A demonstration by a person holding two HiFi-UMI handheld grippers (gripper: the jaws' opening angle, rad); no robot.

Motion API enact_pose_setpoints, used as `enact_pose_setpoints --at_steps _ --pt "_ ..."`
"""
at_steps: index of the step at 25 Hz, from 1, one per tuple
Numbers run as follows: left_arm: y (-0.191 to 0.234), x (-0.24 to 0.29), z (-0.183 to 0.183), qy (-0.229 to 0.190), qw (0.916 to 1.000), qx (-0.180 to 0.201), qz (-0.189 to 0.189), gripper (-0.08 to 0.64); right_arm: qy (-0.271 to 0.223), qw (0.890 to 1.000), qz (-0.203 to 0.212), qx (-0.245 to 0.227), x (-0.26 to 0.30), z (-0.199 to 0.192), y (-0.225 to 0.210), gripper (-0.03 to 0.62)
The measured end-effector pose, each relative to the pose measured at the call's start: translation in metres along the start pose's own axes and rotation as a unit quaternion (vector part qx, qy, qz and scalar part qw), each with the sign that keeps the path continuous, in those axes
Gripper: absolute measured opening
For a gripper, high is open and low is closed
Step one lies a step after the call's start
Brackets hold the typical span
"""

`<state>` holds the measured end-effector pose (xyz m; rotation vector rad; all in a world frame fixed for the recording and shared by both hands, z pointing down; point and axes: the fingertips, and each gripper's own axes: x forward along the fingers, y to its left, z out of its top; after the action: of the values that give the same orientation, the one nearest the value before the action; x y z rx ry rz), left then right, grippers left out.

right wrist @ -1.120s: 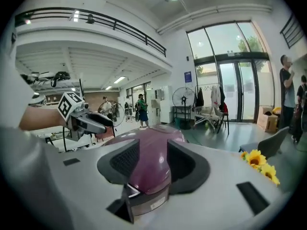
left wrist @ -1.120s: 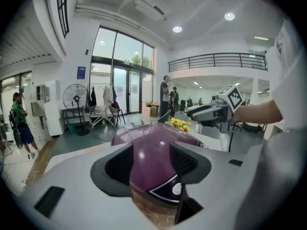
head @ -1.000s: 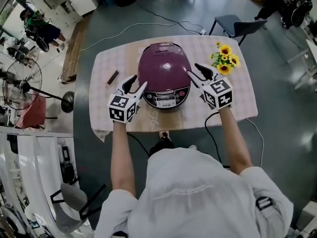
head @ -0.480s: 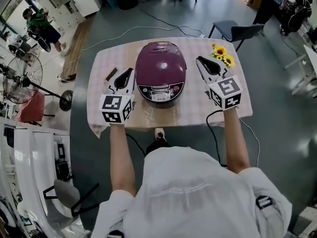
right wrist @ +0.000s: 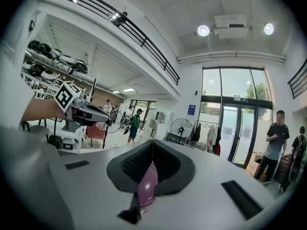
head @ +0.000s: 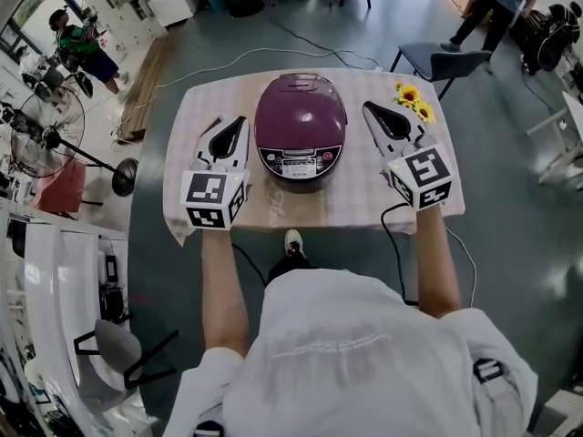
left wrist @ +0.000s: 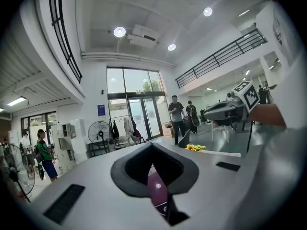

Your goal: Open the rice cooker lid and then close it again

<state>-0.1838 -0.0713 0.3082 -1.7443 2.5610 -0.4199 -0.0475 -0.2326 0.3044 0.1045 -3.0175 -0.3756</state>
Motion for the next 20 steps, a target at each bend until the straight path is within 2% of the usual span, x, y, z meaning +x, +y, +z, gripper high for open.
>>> enact_pose_setpoints --at_steps 8,20 --pt "-0.002 -0.019 0.029 -0.036 0.9991 0.02 0.011 0.015 -0.027 0.999 0.005 -0.019 -0.005 0.027 0.013 0.026" --pt "-0.005 -0.033 0.043 -0.06 0.997 0.044 0.021 0.015 -0.021 0.999 0.01 -0.023 -0.003 0.025 0.017 0.025"
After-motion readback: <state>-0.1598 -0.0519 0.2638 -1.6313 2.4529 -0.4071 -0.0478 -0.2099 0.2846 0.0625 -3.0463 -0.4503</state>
